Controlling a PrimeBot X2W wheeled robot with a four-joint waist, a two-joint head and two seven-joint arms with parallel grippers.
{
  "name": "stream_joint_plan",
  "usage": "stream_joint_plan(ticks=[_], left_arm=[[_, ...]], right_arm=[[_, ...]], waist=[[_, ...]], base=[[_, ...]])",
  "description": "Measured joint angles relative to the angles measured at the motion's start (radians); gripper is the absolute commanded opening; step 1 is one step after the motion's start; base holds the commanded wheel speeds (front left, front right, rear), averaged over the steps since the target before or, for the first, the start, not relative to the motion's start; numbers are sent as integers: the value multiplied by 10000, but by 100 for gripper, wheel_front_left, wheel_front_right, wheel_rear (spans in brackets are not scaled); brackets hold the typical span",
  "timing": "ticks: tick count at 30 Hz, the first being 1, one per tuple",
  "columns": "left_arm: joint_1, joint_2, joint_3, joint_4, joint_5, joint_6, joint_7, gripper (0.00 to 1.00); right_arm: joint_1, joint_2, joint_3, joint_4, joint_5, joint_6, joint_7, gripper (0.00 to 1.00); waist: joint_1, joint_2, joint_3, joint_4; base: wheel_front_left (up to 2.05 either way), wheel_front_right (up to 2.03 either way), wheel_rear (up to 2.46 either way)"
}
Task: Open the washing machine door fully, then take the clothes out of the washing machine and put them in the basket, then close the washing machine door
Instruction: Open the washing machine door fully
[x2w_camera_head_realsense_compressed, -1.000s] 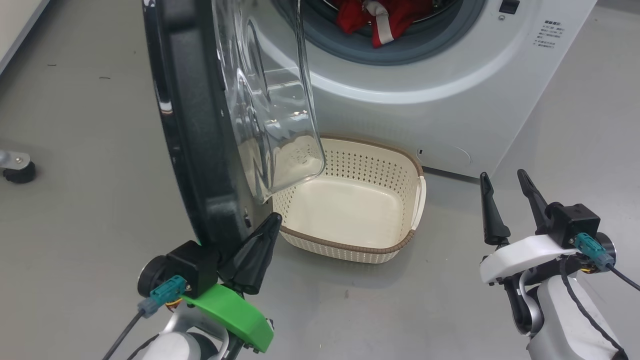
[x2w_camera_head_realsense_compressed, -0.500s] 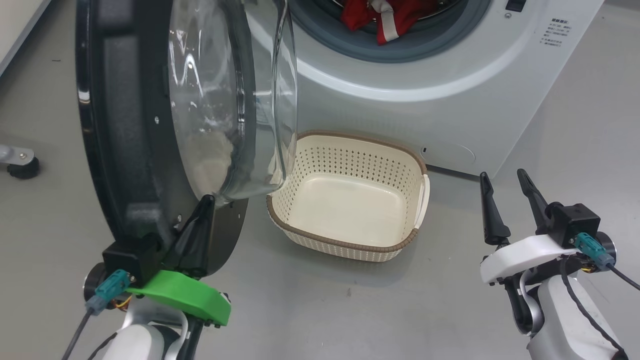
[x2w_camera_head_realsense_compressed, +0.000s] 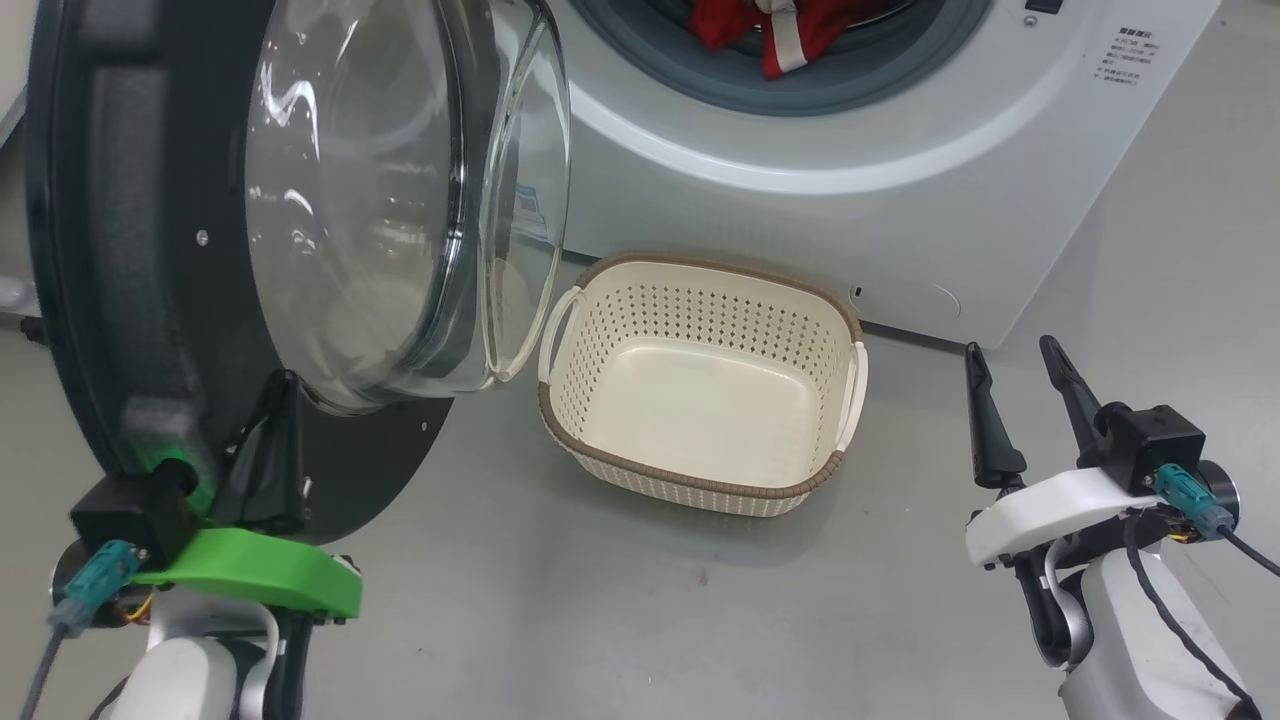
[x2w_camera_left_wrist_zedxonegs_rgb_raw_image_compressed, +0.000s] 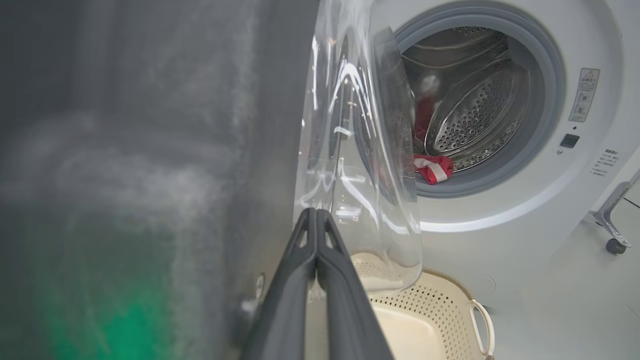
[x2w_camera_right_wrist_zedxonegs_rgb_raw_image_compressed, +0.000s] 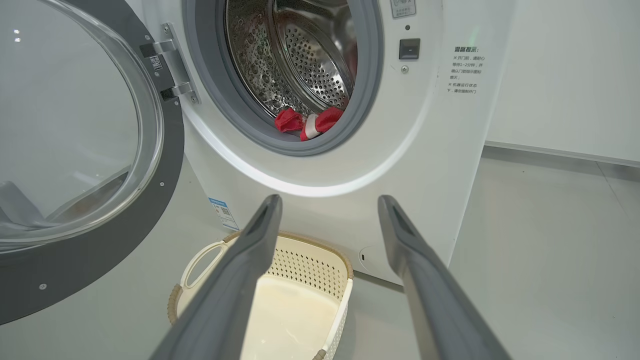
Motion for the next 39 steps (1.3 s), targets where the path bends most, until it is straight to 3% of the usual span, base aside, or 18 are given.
stream_joint_plan(ticks=[21, 39], left_arm=[[-835, 351, 2010, 1718, -556, 169, -813, 0], [-1307, 568, 2265, 2945, -575, 222, -1089, 0]], right_arm=[[-210, -151, -180, -35, -219, 84, 0, 100], [-262, -153, -274, 35, -295, 119, 0, 100]], waist=[[0, 0, 381, 109], [1, 0, 397, 53]], base=[[0, 0, 0], [0, 0, 0]])
